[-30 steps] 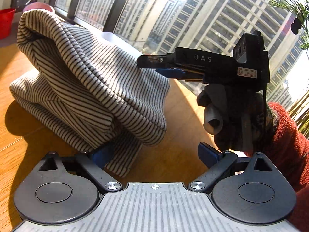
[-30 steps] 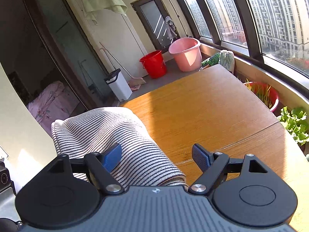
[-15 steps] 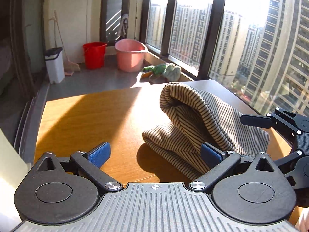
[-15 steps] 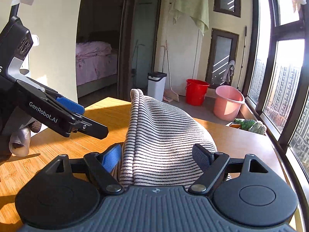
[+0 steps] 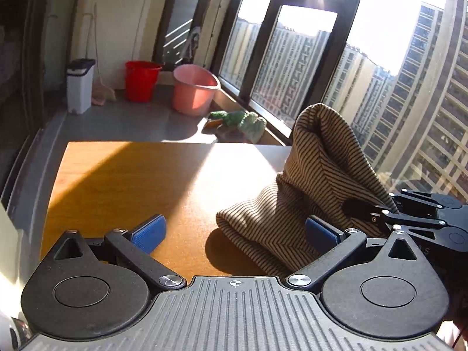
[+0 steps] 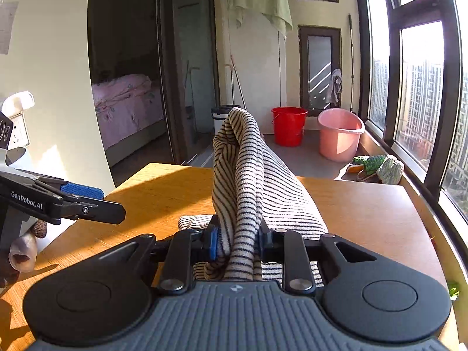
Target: Fold clothes
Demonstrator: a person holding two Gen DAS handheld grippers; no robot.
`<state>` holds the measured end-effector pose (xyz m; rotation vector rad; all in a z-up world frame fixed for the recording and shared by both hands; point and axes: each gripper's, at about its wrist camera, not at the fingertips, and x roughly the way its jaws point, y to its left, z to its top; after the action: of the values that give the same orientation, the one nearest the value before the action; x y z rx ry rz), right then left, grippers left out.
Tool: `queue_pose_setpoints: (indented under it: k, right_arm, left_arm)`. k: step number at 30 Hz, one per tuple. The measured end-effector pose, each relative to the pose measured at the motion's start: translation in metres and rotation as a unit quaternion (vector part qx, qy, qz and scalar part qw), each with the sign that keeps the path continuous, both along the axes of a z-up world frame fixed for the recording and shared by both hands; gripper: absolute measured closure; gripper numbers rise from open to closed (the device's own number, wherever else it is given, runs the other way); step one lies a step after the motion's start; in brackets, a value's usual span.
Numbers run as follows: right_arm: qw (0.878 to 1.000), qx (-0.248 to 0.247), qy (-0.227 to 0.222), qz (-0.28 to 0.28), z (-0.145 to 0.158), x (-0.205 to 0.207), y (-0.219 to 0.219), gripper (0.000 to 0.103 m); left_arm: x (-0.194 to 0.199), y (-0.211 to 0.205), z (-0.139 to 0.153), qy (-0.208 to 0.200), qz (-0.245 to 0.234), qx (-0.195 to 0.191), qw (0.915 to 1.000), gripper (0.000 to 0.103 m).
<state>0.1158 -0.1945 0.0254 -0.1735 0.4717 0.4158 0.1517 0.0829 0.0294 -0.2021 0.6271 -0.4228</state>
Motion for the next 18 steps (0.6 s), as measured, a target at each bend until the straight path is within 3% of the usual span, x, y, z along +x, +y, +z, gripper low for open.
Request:
queue_pose_setpoints:
  k: [3, 7, 9, 11, 14, 18]
  right_arm:
    - [0.995, -0.091, -0.007, 0.034, -0.025, -0.016, 0.037, 0.079]
    - [0.975, -0.206, -0.082, 0.037, -0.068, -0.043, 0.087, 0.072]
    - [0.977, -0.196, -0.082, 0.024, -0.069, -0.041, 0.091, 0.07]
    - [0.98, -0.184, -0.079, 0.017, -0.068, -0.04, 0.089, 0.07]
    - [0.983, -0.168, -0.078, 0.015, -0.067, -0.043, 0.084, 0.069]
    - [0.994, -0.091, -0.06, 0.032, -0.056, -0.047, 0.063, 0.061]
  left_arm:
    - [0.005, -0.012, 0.017, -0.019, -0.021, -0.041, 0.9988, 0.0]
    - [0.012, -0.044, 0.03, -0.059, -0.046, -0.016, 0.9971, 0.001]
    - [0.018, -0.059, 0.027, -0.067, -0.068, 0.003, 0.9954, 0.007]
    - [0.026, -0.07, 0.015, -0.055, -0.092, 0.011, 0.9941, 0.021]
    - [0.039, -0.079, -0.013, -0.02, -0.109, 0.014, 0.9937, 0.023]
    - [0.053, -0.081, -0.041, -0.002, -0.102, 0.051, 0.9934, 0.023]
